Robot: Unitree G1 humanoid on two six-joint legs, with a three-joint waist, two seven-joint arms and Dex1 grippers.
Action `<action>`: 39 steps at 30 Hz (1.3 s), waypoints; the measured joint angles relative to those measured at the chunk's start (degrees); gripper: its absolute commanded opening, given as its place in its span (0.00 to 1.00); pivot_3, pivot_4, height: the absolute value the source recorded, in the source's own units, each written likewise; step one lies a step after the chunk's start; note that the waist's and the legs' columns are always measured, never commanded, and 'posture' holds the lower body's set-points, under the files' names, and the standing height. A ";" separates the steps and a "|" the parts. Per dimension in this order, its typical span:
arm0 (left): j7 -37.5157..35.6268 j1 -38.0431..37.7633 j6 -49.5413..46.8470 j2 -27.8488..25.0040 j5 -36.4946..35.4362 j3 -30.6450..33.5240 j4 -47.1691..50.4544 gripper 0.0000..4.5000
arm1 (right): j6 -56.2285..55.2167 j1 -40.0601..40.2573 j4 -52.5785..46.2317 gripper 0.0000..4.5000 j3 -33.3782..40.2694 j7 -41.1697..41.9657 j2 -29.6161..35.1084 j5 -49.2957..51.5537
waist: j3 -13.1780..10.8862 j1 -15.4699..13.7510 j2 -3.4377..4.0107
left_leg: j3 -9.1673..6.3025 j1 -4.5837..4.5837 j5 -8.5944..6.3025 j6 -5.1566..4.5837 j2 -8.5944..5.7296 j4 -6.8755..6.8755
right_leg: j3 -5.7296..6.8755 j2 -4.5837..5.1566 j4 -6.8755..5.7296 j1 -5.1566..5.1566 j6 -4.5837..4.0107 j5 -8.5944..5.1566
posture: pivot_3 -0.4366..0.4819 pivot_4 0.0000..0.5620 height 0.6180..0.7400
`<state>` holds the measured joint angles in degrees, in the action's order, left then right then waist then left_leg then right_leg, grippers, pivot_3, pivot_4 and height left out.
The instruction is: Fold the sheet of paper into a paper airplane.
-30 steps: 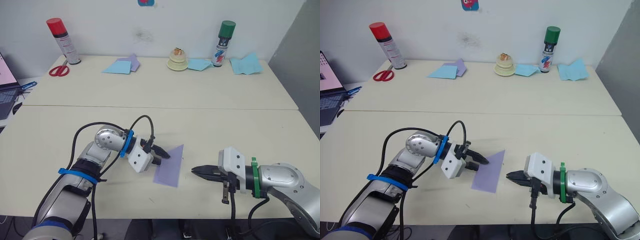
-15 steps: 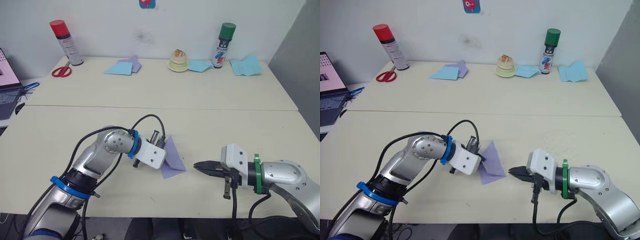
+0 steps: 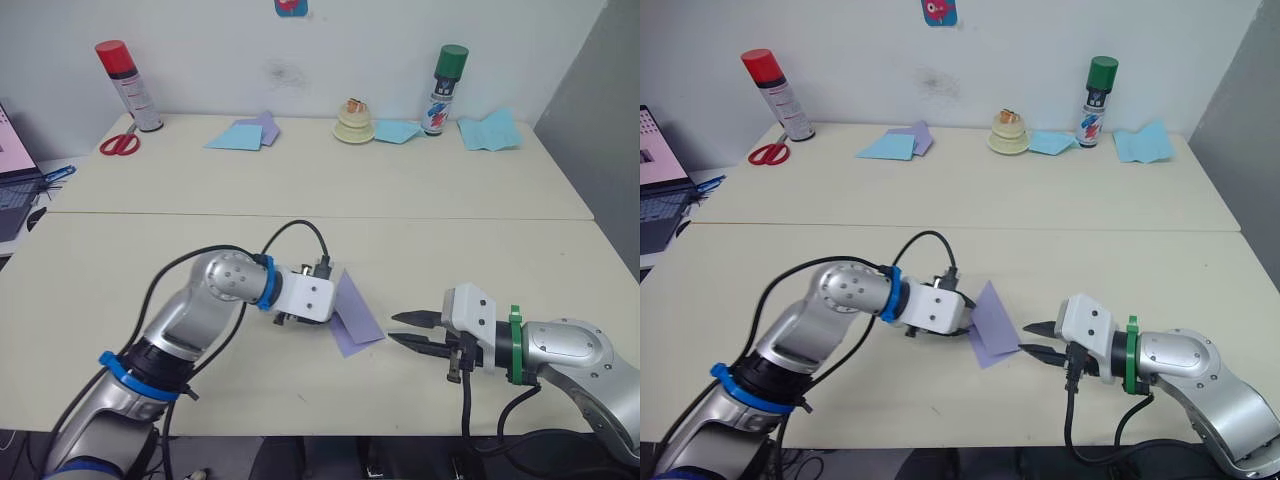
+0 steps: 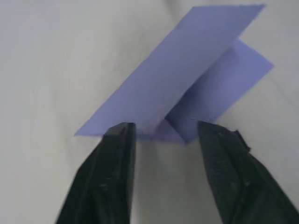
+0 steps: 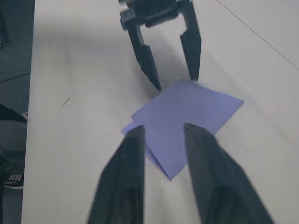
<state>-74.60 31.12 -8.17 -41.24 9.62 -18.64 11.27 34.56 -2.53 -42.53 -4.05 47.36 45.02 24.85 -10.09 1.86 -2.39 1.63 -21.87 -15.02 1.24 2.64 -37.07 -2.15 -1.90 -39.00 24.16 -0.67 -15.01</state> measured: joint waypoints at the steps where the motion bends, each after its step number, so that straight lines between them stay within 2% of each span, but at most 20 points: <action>1: -0.76 -0.35 -0.10 -1.74 -1.54 1.17 0.33 0.81 | -0.09 0.60 -0.10 0.62 0.27 0.08 0.17 0.11 | 0.00 0.00 0.00 | 0.00 0.00 0.00 0.00 0.01 0.00 | 0.00 0.00 0.01 0.01 0.00 0.00 | 0.48 0.27 0.88; 3: -1.91 -1.30 -0.84 -4.21 -4.54 3.54 0.52 0.96 | -0.10 1.81 -0.28 0.78 0.53 0.05 0.86 0.17 | 0.00 -0.02 0.00 | 0.00 -0.01 0.00 0.00 0.01 0.00 | -0.02 0.00 0.03 0.01 -0.01 -0.01 | 0.48 0.27 0.88; 4: -2.69 -1.99 -2.16 -5.01 -7.45 5.57 1.08 1.00 | -0.10 2.24 -0.63 0.86 0.51 -0.06 0.94 0.14 | 0.00 -0.01 0.00 | -0.01 -0.03 0.00 0.00 0.02 -0.01 | -0.02 0.01 0.03 0.02 -0.01 -0.01 | 0.48 0.27 0.88; 6: -3.58 -3.20 -4.62 -5.23 -12.84 8.74 3.48 1.00 | -0.51 2.40 -1.32 1.00 -0.72 -1.45 0.49 -1.54 | 0.00 -0.04 -0.01 | 0.00 -0.03 0.00 0.00 0.01 -0.03 | -0.03 0.03 0.03 0.01 -0.01 -0.01 | 0.48 0.27 0.88; 9: -3.73 -6.95 -8.74 -5.89 -20.06 13.16 7.44 1.00 | -1.18 2.61 -1.01 1.00 -5.14 -5.05 -1.62 -6.04 | 0.01 0.08 -0.01 | 0.01 0.01 0.00 0.00 0.02 -0.02 | -0.09 0.03 0.00 0.03 -0.01 -0.01 | 0.48 0.27 0.88; 11: -5.04 -11.56 -9.01 -9.51 -22.67 14.90 8.89 1.00 | -2.46 3.46 0.27 1.00 -9.59 -8.51 -5.00 -10.27 | 0.02 0.36 -0.02 | -0.03 0.08 0.00 0.01 0.08 0.03 | -0.06 -0.01 -0.04 0.04 -0.05 -0.03 | 0.48 0.27 0.88; 13: -6.08 -14.73 -8.48 -11.89 -23.53 15.93 8.98 1.00 | -4.06 3.67 2.62 1.00 -13.36 -11.68 -8.41 -14.24 | 0.01 0.32 -0.01 | -0.02 0.08 0.01 0.02 0.08 0.02 | 0.02 -0.01 -0.08 0.06 -0.07 -0.04 | 0.48 0.27 0.88; 17: -4.92 -15.65 -8.07 -12.49 -25.30 17.39 9.03 1.00 | -8.58 3.43 8.43 1.00 -19.04 -17.45 -15.38 -21.14 | 0.02 -0.16 -0.03 | 0.01 0.07 0.01 0.02 0.03 -0.06 | -0.01 0.04 -0.09 0.02 -0.04 -0.02 | 0.48 0.27 0.88; 23: -4.17 -16.60 -6.40 -13.75 -25.35 18.40 9.00 1.00 | -12.26 3.11 14.87 1.00 -20.85 -24.18 -24.12 -26.50 | 0.04 -0.14 -0.06 | 0.02 0.03 0.00 0.02 0.03 -0.06 | -0.15 0.04 -0.03 0.07 -0.04 -0.01 | 0.48 0.27 0.88; 26: -3.38 -17.01 -6.47 -13.75 -25.52 18.44 9.00 1.00 | -13.39 3.25 17.14 0.88 -20.91 -26.76 -27.29 -28.32 | 0.04 -0.13 -0.06 | 0.02 -0.01 0.00 0.02 0.05 -0.04 | -0.13 0.03 -0.05 0.13 -0.06 -0.02 | 0.48 0.27 0.88; 27: -3.09 -17.02 -6.60 -13.74 -25.89 18.51 9.01 1.00 | -13.99 3.26 17.51 0.81 -20.90 -27.43 -28.07 -28.55 | 0.04 -0.13 -0.06 | 0.01 0.00 0.00 0.01 0.05 -0.04 | -0.13 0.03 -0.06 0.13 -0.06 -0.02 | 0.48 0.27 0.88; 32: -1.63 -17.20 -8.68 -13.74 -27.91 19.09 9.66 1.00 | -15.83 3.31 17.58 0.37 -20.86 -27.73 -29.05 -29.92 | 0.04 -0.10 -0.05 | 0.01 0.01 0.00 0.01 0.04 -0.06 | -0.13 0.03 -0.08 0.11 -0.05 -0.01 | 0.48 0.27 0.88; 36: -0.91 -17.32 -9.26 -13.76 -29.04 19.17 10.47 1.00 | -16.61 3.58 16.91 0.05 -20.12 -24.37 -25.73 -29.26 | 0.04 -0.11 -0.05 | 0.02 0.01 0.00 0.01 0.03 -0.07 | -0.15 0.03 -0.07 0.11 -0.05 -0.01 | 0.48 0.27 0.88; 37: -0.79 -17.33 -9.41 -13.78 -29.17 19.22 10.47 1.00 | -16.83 3.45 16.47 0.01 -19.60 -22.75 -24.35 -28.58 | 0.04 -0.12 -0.05 | 0.02 0.01 0.00 0.01 0.03 -0.07 | -0.14 0.03 -0.07 0.11 -0.05 -0.01 | 0.48 0.27 0.88; 39: -0.34 -17.56 -10.01 -13.91 -29.54 19.53 10.49 1.00 | -17.72 1.98 16.32 0.01 -18.32 -18.69 -21.01 -26.74 | 0.04 -0.12 -0.05 | 0.02 0.03 0.00 0.01 0.03 -0.08 | -0.13 0.03 -0.08 0.08 -0.04 -0.01 | 0.48 0.27 0.88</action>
<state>-74.94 13.56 -18.18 -55.14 -19.91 0.89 21.76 16.84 -0.55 -26.21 -22.37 28.67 24.01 -1.89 -10.05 1.74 -2.44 1.65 -21.84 -15.02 1.24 2.67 -37.15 -2.28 -1.87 -39.07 24.24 -0.72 -15.01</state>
